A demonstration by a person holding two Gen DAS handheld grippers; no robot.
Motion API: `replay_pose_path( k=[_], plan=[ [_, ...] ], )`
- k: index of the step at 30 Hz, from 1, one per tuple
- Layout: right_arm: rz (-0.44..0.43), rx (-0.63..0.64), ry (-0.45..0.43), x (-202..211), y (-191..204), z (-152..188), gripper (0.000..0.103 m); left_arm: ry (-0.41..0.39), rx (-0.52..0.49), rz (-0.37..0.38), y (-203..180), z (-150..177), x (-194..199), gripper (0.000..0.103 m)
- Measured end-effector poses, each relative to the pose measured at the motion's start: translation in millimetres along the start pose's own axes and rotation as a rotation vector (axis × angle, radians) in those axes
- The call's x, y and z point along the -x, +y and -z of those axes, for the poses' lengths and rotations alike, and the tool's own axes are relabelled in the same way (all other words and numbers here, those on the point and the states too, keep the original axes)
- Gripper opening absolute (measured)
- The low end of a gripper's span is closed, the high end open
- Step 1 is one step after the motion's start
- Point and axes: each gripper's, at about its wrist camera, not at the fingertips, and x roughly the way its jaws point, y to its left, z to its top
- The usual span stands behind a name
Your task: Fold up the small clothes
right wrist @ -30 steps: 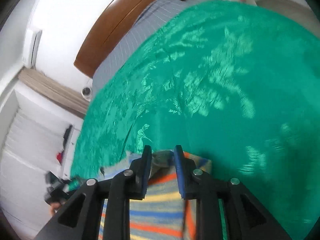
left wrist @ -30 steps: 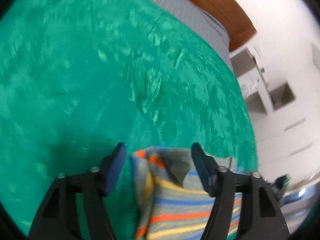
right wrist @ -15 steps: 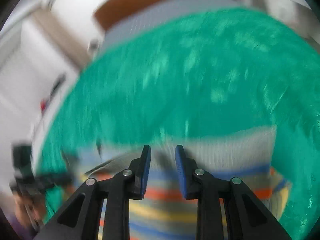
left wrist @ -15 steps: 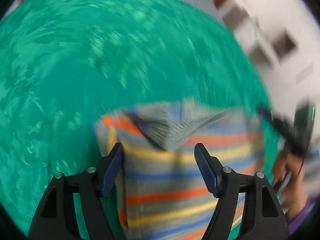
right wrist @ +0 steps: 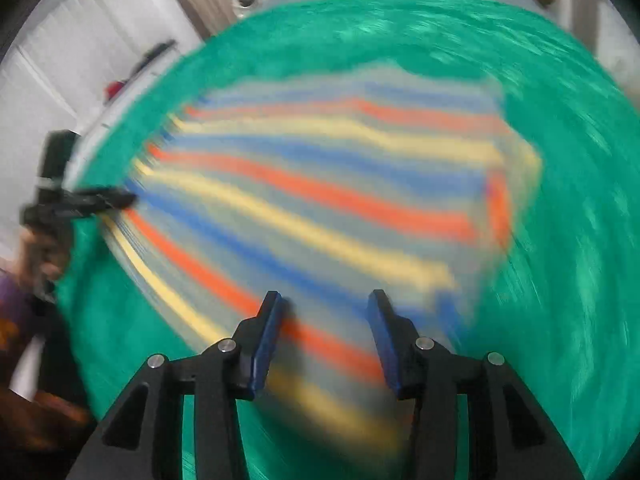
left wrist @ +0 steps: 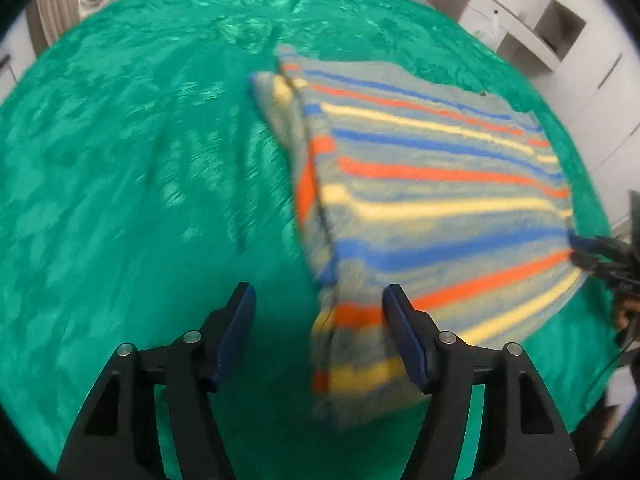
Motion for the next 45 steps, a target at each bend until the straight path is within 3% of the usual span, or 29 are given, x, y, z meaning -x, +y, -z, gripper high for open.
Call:
replay_pose_path(
  k=[7, 8, 11, 14, 16, 25, 36, 45],
  plan=[
    [0.064, -0.127, -0.067, 17, -12, 29, 0.042, 0.001, -0.006, -0.068, -2, 4, 3, 0.069],
    [0.087, -0.152, -0.076, 20, -11, 33, 0.046, 0.002, 0.003, -0.071, 0, 9, 8, 0.069],
    [0.106, -0.207, -0.122, 40, -7, 45, 0.046, -0.020, 0.025, -0.066, 1, 27, 36, 0.070],
    [0.134, -0.241, -0.199, 66, 6, 72, 0.046, -0.070, 0.045, -0.070, 4, 45, 63, 0.080],
    [0.140, -0.278, -0.246, 81, 11, 91, 0.050, -0.092, 0.073, -0.068, 6, 57, 76, 0.081],
    [0.175, -0.323, -0.363, 104, 39, 149, 0.054, -0.095, 0.156, -0.042, -12, 98, 85, 0.081],
    [0.210, -0.301, -0.388, 101, 55, 173, 0.056, -0.133, 0.138, -0.037, -48, 119, 79, 0.083],
    [0.232, -0.295, -0.384, 103, 61, 187, 0.056, -0.155, 0.140, -0.046, -51, 131, 76, 0.083]
  ],
)
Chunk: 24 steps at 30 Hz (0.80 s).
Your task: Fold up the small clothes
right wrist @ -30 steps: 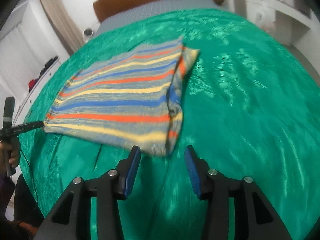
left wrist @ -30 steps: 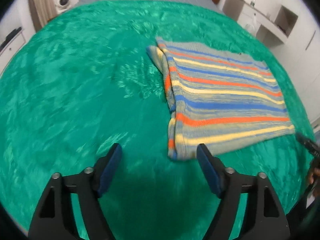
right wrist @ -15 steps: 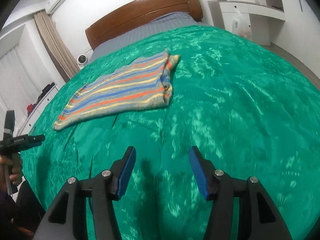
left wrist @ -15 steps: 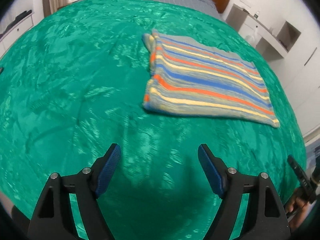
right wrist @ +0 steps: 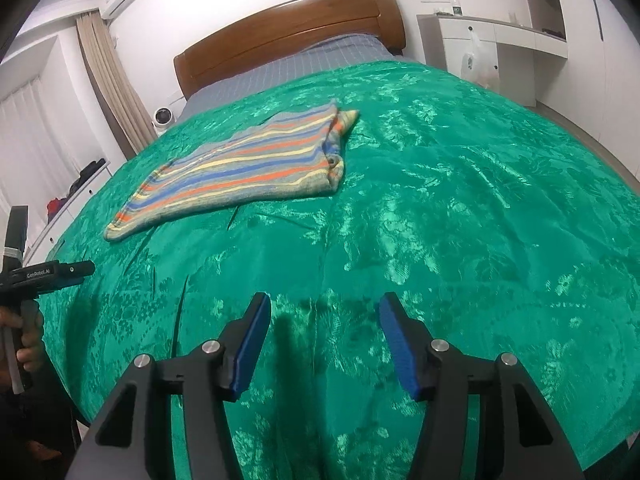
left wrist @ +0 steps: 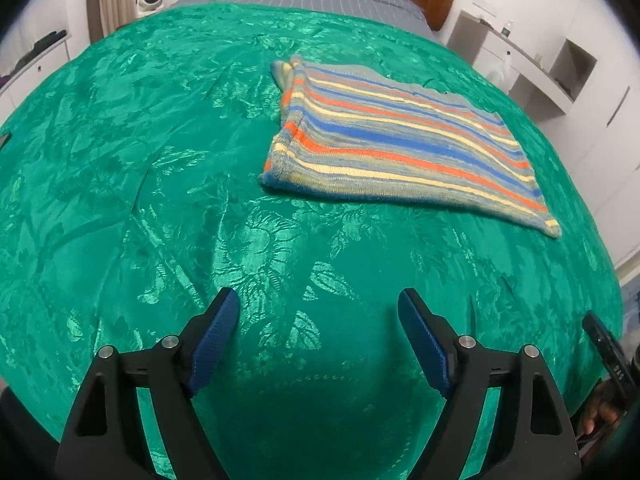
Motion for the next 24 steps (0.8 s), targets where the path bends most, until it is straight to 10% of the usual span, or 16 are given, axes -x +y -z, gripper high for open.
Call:
replay_pose_path(
  k=[24],
  plan=[
    [-0.024, 0.080, 0.064, -5, 52, -20, 0.061, -0.105, -0.111, -0.061, 9, 51, 13, 0.087]
  ],
)
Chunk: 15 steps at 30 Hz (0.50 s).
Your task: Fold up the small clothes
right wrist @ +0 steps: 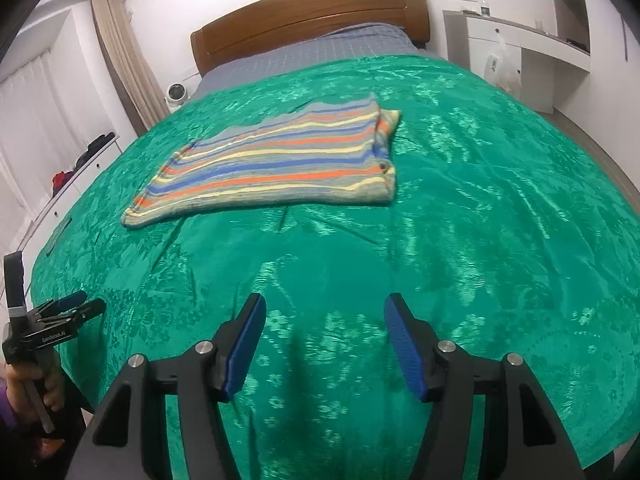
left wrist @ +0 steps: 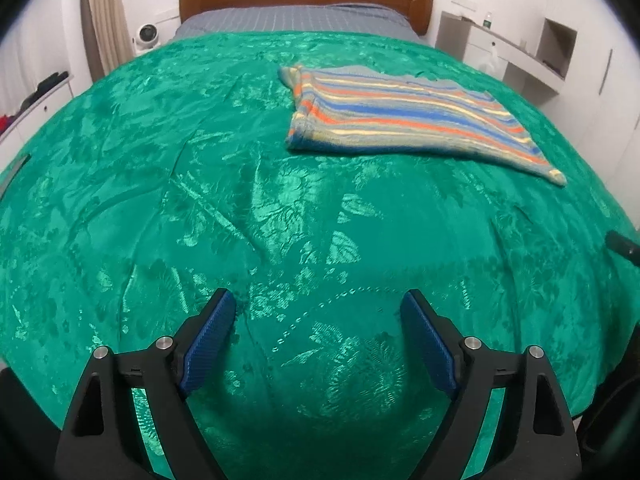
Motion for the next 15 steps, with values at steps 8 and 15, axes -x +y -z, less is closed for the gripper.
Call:
replay_pose_path(
  k=[8, 15],
  plan=[
    [0.044, 0.021, -0.015, -1, -3, 1, 0.062, -0.018, 0.070, -0.007, 14, -17, -4, 0.088],
    [0.171, -0.031, -0.085, -4, -52, -39, 0.068, -0.102, 0.195, -0.172, 78, -106, -41, 0.099]
  ],
)
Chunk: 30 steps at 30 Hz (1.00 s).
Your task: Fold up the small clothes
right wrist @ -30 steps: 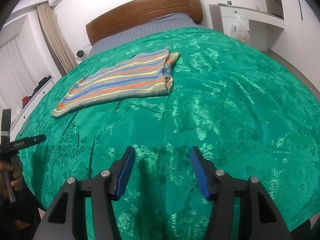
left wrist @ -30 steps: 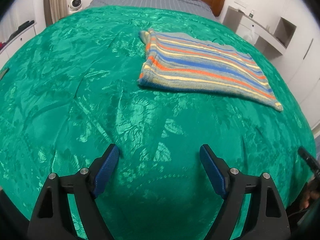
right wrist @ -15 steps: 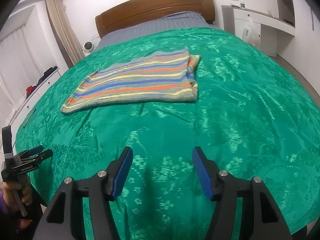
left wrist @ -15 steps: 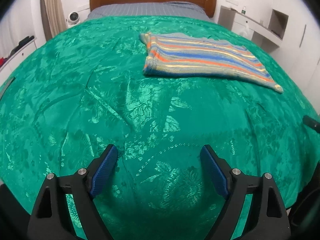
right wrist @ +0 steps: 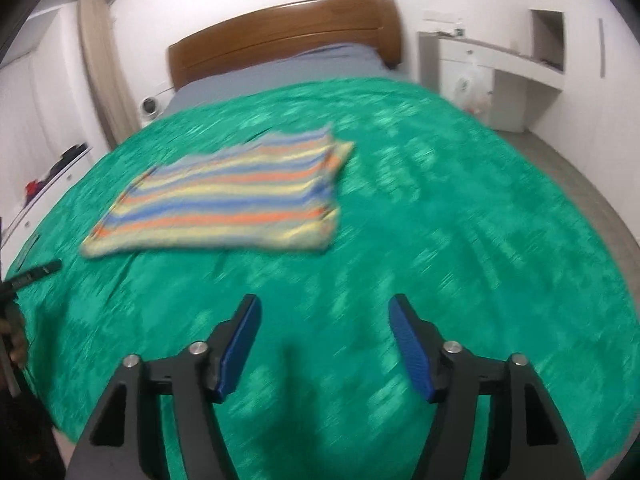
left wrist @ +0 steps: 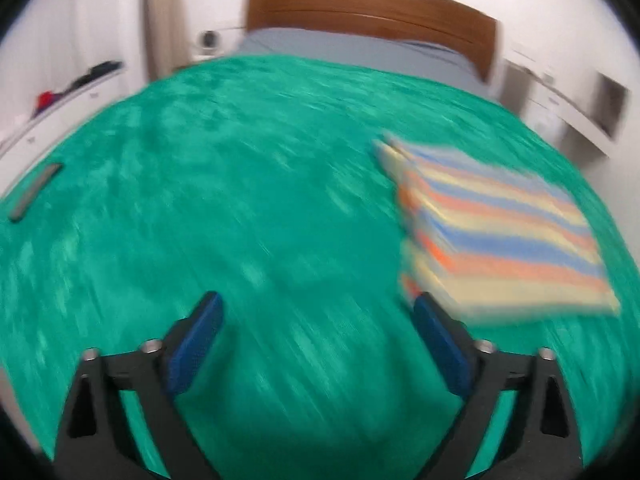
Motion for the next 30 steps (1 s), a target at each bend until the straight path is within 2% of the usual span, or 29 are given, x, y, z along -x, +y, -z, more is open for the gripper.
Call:
replay_pose_path(
  k=[4, 7, 10, 13, 17, 30],
  plan=[
    [0.060, -0.054, 0.025, -27, -27, -19, 0.068, 0.071, 0.167, -0.082, 41, -29, -56, 0.099],
    [0.095, -0.102, 0.061, -51, -46, -19, 0.068, 0.155, 0.188, -0.124, 59, -24, -87, 0.103],
    [0.093, -0.162, 0.102, -69, -62, -10, 0.069, 0.095, 0.146, -0.136, 55, -17, -83, 0.103],
    [0.056, -0.171, 0.077, -70, -66, -5, 0.076, 0.086, 0.133, -0.138, 53, -14, -84, 0.103],
    [0.049, -0.139, 0.083, -73, -60, -4, 0.085, 0.091, 0.134, -0.138, 53, -14, -83, 0.103],
    [0.049, -0.129, 0.066, -76, -57, -2, 0.087, 0.093, 0.134, -0.138, 56, -16, -87, 0.103]
  ],
)
